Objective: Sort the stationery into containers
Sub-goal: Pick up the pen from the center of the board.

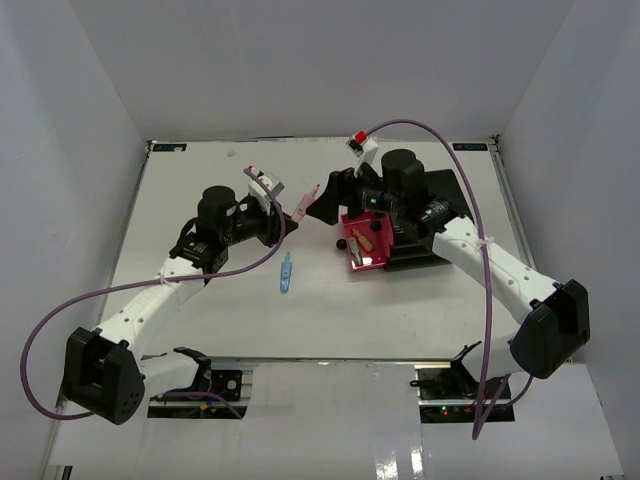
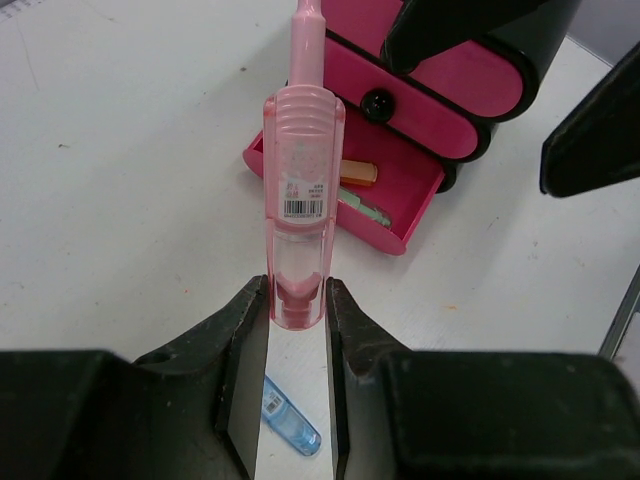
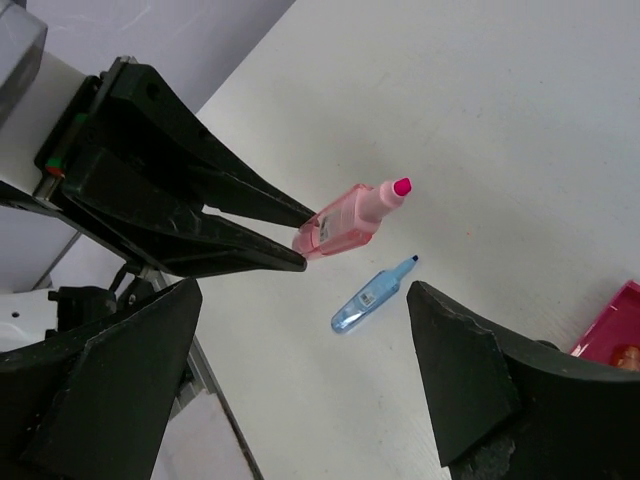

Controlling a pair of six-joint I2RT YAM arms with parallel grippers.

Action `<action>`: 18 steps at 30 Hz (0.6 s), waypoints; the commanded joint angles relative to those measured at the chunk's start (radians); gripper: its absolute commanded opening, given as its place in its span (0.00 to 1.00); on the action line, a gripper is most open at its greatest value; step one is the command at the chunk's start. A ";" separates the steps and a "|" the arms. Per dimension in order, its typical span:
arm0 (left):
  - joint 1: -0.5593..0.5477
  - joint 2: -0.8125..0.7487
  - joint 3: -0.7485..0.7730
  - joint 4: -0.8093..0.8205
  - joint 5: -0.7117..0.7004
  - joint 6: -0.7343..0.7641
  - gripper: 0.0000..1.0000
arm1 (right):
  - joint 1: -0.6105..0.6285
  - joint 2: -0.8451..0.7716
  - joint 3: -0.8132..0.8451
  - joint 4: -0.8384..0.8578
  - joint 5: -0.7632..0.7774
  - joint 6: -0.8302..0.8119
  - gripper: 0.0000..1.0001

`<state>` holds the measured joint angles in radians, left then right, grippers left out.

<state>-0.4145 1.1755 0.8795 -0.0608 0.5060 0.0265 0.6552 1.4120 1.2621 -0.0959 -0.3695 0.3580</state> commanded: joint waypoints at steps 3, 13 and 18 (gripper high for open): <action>-0.003 -0.065 -0.050 0.105 0.019 -0.013 0.35 | 0.015 0.024 0.042 0.114 -0.005 0.085 0.88; -0.004 -0.085 -0.088 0.147 -0.003 -0.059 0.34 | 0.035 0.057 0.011 0.162 0.015 0.116 0.82; -0.010 -0.085 -0.094 0.154 -0.004 -0.066 0.35 | 0.040 0.071 0.014 0.191 0.012 0.121 0.77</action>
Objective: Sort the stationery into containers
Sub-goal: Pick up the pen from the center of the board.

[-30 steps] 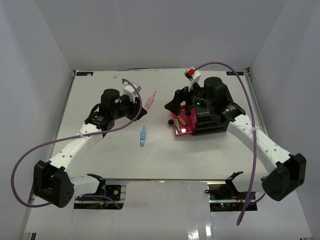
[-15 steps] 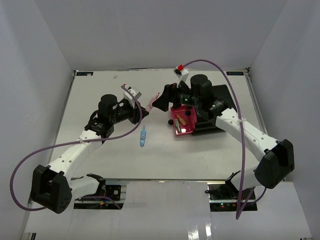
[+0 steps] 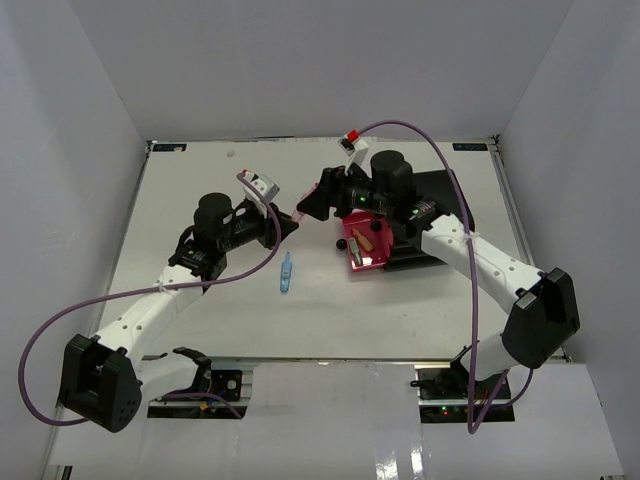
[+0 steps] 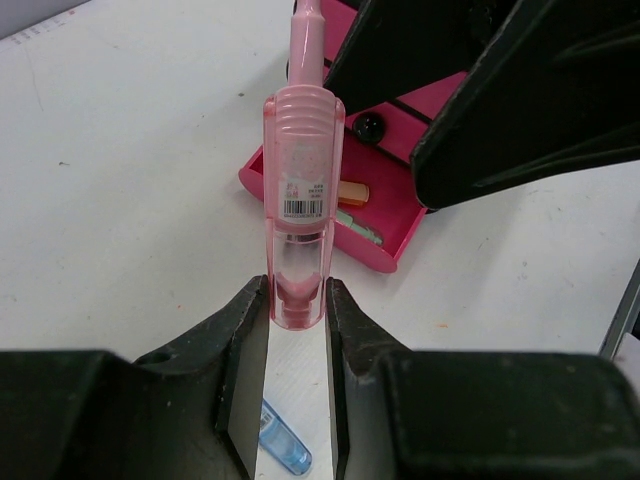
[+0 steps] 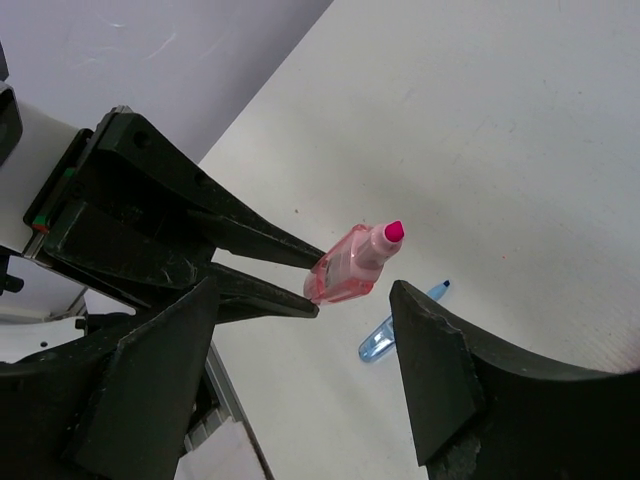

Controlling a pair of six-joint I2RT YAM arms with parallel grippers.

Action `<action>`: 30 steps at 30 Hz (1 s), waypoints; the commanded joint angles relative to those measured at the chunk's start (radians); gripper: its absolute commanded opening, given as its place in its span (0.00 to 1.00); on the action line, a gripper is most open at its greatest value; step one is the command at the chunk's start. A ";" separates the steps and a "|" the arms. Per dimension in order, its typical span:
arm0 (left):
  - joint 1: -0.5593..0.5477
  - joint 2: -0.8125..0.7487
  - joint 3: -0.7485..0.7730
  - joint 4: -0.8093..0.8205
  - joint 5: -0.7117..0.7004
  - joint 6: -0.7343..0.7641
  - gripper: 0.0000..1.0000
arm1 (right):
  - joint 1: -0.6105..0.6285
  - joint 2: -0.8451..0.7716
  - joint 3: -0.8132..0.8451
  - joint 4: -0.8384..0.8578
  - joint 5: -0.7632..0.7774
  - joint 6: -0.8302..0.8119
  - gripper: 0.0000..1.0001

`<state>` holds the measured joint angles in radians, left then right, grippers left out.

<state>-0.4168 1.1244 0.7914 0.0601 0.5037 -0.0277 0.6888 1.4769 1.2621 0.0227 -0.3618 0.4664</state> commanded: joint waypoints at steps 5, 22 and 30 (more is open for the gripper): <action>-0.011 -0.035 -0.009 0.044 -0.002 -0.024 0.34 | 0.009 0.022 0.007 0.091 0.007 0.018 0.70; -0.016 -0.044 -0.017 0.056 0.001 -0.028 0.34 | 0.018 0.048 -0.012 0.141 0.001 0.034 0.47; -0.016 -0.048 -0.021 0.060 0.013 -0.034 0.37 | 0.020 0.033 -0.029 0.137 0.015 0.018 0.22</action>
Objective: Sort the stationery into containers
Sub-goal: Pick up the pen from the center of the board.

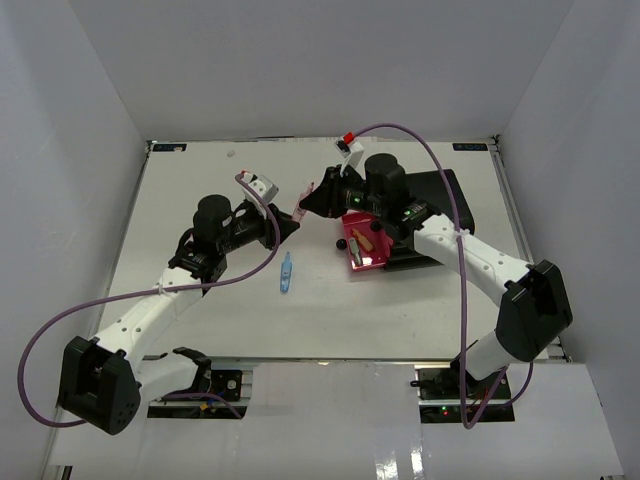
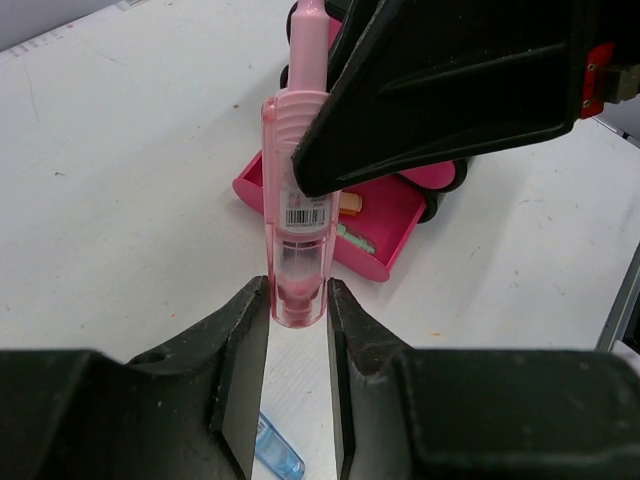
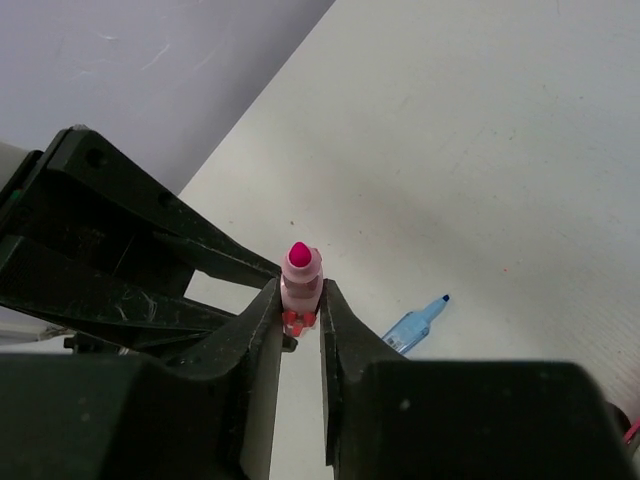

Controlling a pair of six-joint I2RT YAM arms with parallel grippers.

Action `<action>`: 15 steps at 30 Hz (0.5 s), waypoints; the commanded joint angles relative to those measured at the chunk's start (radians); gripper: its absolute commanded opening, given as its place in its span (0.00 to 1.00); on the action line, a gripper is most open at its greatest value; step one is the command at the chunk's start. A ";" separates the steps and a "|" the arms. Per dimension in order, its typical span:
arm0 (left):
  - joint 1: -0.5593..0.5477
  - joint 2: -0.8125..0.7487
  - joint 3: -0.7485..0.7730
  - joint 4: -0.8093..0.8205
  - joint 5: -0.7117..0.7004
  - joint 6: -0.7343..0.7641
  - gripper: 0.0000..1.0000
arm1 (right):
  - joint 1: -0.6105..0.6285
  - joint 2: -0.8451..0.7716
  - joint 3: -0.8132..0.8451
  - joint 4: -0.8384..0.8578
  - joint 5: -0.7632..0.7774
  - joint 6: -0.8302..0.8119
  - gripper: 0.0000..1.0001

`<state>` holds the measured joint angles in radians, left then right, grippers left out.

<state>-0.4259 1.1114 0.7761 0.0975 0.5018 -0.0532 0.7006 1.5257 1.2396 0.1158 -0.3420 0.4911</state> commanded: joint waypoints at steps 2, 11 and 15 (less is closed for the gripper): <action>-0.007 -0.035 -0.009 0.024 0.030 -0.004 0.42 | 0.008 -0.027 -0.006 0.033 0.004 -0.034 0.18; -0.005 -0.071 -0.026 0.034 0.145 0.021 0.78 | -0.036 -0.110 0.003 -0.040 -0.051 -0.241 0.08; -0.004 -0.074 -0.015 0.013 0.188 0.047 0.85 | -0.087 -0.147 0.011 -0.086 -0.162 -0.330 0.08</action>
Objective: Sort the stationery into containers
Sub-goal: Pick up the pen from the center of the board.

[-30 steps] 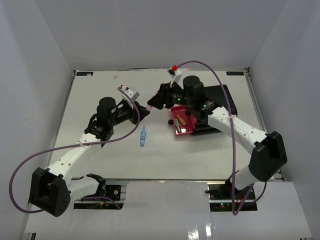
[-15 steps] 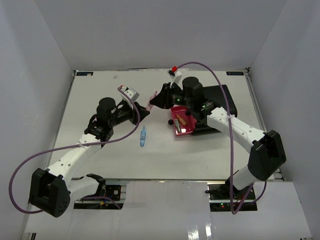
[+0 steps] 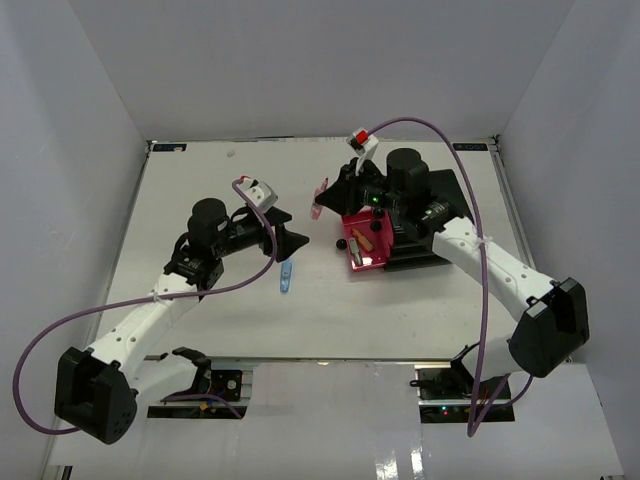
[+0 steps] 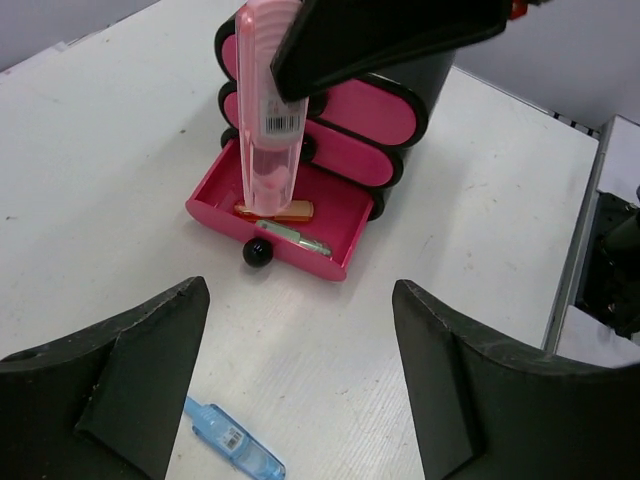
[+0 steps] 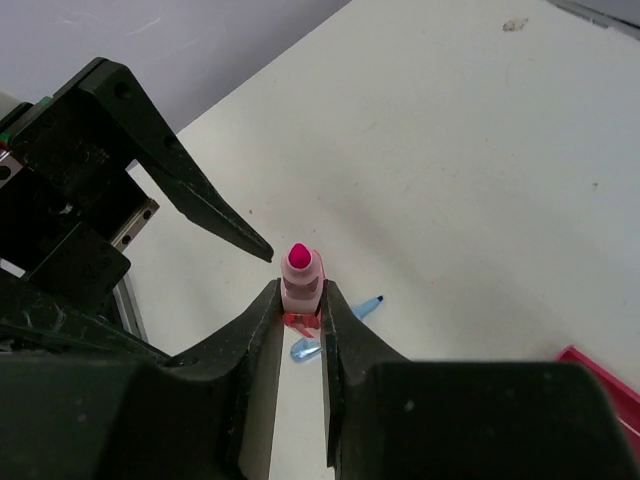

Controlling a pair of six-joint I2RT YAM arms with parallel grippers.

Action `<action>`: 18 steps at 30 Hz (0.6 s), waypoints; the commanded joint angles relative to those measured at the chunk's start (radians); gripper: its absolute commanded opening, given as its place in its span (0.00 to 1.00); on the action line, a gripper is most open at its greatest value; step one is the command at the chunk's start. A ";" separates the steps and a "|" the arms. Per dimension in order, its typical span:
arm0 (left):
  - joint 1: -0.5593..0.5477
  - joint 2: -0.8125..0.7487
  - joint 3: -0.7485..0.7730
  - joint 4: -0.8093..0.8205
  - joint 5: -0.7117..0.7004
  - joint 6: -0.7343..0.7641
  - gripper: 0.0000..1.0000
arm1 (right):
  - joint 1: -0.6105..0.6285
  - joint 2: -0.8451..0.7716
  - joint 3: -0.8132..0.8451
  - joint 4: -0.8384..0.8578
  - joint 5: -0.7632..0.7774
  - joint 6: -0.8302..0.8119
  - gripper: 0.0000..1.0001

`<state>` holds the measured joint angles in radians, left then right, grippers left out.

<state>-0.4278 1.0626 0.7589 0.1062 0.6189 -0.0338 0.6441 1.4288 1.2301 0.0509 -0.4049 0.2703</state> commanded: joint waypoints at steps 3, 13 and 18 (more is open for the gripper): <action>0.001 -0.010 0.023 0.009 0.168 0.018 0.85 | -0.053 -0.054 0.054 -0.086 -0.185 -0.172 0.08; 0.006 0.125 0.126 0.087 0.386 -0.034 0.76 | -0.066 -0.083 0.095 -0.171 -0.368 -0.296 0.08; 0.006 0.181 0.157 0.113 0.407 -0.051 0.71 | -0.066 -0.097 0.094 -0.178 -0.400 -0.307 0.08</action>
<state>-0.4267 1.2266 0.8650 0.1772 0.9585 -0.0731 0.5827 1.3689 1.2804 -0.1261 -0.7444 -0.0029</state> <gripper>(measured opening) 0.719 0.229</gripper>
